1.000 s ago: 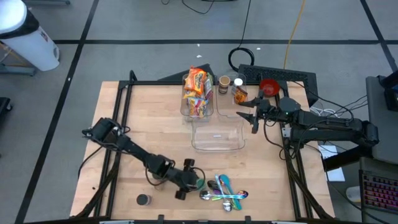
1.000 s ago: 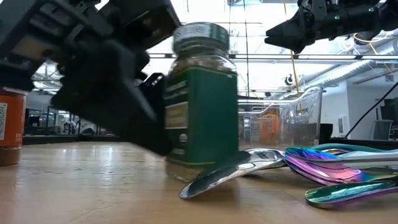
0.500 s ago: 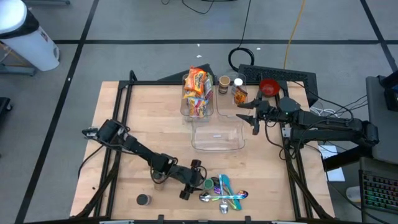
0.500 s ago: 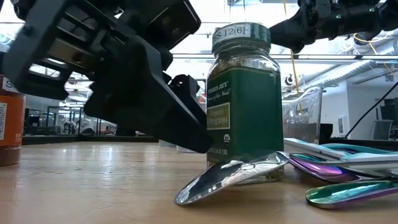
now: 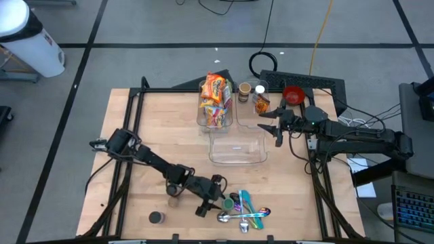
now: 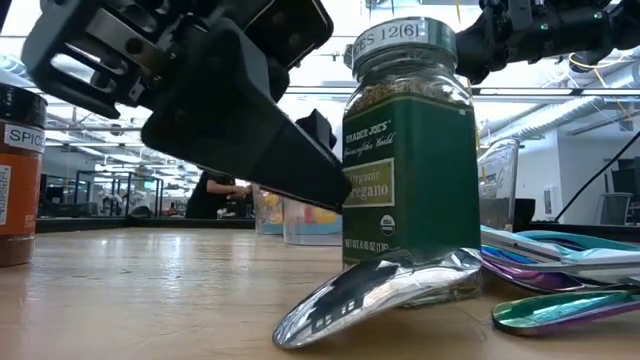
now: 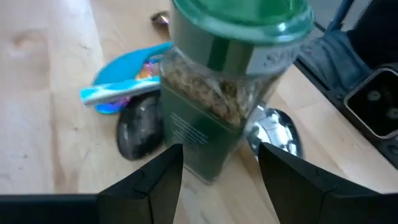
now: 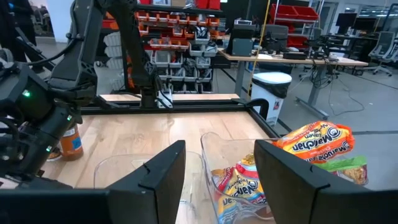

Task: Pick & Place Food Item
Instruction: Put the green seasoning bottle into the right transparent bin

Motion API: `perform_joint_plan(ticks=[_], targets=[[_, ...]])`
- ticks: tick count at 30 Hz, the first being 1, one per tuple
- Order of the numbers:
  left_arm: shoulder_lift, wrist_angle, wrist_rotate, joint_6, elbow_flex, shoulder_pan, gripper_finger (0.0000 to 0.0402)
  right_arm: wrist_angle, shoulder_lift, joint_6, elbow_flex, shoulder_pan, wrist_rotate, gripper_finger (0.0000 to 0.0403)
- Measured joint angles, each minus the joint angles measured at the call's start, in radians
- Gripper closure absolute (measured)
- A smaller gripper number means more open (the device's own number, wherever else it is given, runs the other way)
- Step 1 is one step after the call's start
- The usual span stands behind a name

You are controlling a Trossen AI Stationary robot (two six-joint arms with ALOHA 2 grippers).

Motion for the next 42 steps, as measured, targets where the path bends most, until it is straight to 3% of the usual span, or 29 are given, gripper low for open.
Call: perform_joint_plan(ticks=[5,10,17,33,37,42], targets=[[0.000,0.005,0.016,-0.010,0.000,0.004,0.0181,-0.004,0.000,-0.008,0.000,0.000,0.000,0.0219],[0.014,0.048,0.035,0.022,0.001,0.024,0.0151,-0.004,0.000,-0.014,0.000,0.000,-0.001,0.0217],[0.073,0.149,0.219,-0.008,0.000,0.081,0.0118,-0.009,0.000,-0.014,0.000,0.000,-0.028,0.0214],[0.071,0.285,0.213,0.312,0.001,0.112,0.0117,-0.006,0.000,-0.038,0.000,0.000,-0.027,0.0215],[0.071,0.284,0.167,0.329,0.001,0.112,0.0117,-0.008,-0.001,-0.027,0.000,0.000,-0.031,0.0212],[0.071,0.277,0.162,0.325,0.001,0.108,0.0117,-0.029,0.000,0.023,0.000,0.030,-0.110,0.0211]])
